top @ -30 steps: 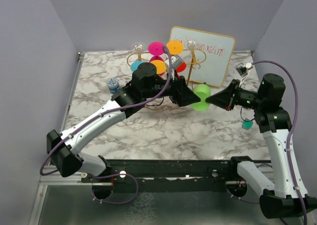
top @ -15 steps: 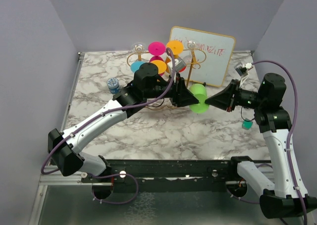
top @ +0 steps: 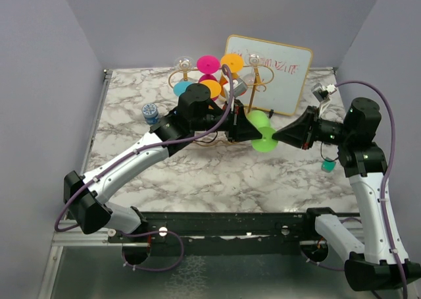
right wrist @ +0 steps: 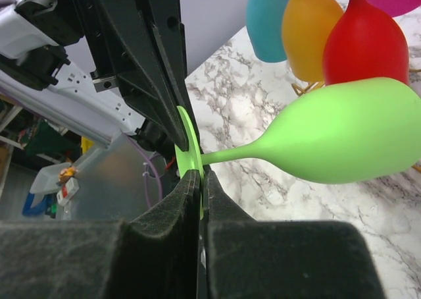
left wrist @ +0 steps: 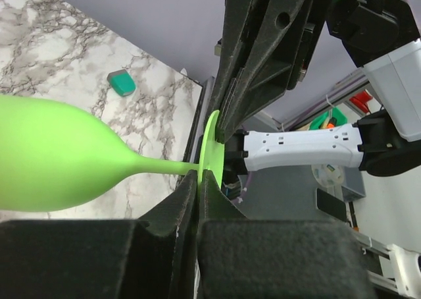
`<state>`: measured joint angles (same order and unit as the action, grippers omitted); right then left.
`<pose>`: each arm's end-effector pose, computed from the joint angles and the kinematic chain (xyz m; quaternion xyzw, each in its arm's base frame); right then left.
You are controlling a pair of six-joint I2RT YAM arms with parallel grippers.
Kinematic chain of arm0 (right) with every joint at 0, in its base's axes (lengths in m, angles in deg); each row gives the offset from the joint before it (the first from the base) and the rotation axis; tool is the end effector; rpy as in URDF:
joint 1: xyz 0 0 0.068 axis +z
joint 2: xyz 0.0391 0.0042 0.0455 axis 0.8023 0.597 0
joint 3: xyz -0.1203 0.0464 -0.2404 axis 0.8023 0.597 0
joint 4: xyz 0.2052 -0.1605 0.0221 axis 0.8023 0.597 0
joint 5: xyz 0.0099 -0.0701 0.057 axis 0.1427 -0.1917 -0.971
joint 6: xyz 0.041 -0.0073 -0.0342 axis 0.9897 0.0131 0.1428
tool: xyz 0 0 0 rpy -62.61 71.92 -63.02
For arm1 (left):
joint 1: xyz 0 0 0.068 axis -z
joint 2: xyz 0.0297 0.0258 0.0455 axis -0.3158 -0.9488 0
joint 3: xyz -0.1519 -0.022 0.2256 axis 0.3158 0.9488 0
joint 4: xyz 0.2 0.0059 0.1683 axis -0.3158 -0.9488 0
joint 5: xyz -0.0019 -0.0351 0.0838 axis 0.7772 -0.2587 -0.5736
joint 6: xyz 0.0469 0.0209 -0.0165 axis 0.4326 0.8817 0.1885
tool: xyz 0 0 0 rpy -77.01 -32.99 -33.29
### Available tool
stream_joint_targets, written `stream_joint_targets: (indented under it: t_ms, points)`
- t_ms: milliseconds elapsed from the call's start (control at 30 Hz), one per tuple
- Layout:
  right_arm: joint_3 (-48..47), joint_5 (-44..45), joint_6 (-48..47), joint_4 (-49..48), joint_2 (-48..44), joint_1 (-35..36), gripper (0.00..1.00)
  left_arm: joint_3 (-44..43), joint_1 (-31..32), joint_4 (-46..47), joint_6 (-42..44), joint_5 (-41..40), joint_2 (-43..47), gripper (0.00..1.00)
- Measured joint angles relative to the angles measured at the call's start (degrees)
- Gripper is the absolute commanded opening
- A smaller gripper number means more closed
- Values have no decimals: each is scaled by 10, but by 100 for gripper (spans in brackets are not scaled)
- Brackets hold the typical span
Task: Take the wine glass off the wine glass rack
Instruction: Place the wine glass at the center of the board.
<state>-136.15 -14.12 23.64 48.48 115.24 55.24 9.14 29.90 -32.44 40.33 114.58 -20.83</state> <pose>0.1598 0.0381 0.4042 -0.2438 0.6973 0.5211 0.4276 0.1964 -0.2537 0.4119 0.3299 0.6649 -0.5806 0.3347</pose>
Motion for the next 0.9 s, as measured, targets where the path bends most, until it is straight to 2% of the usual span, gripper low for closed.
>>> stream_joint_targets:
  t_ms: [33, 67, 100, 133, 233, 433, 733, 900]
  points:
    - [0, 0, 2, 0, 0, 0, 29, 0, 0, 0, 0, 0, 0, 0]
    - [0, 1, 4, 0, 0, 0, 48, 0, 0, 1, 0, 1, 0, 0]
    - [0, 2, 7, 0, 0, 0, 60, 0, 0, 2, 1, 1, 0, 0]
    - [0, 3, 12, 0, 0, 0, 65, 0, 1, 1, 2, 1, 0, 0]
    - [1, 7, 14, -3, 0, 0, 68, 0, 1, 2, 2, 0, 0, 0]
    - [-10, 36, 23, 14, 8, 0, 89, 9, 1, 10, 5, 3, 0, 0]
    - [-112, 221, 41, 134, 83, 0, 92, 75, 15, 32, 57, 30, 15, 0]
    - [-106, 275, 54, 167, 125, 0, 93, 103, 45, 30, 125, 48, 40, 0]
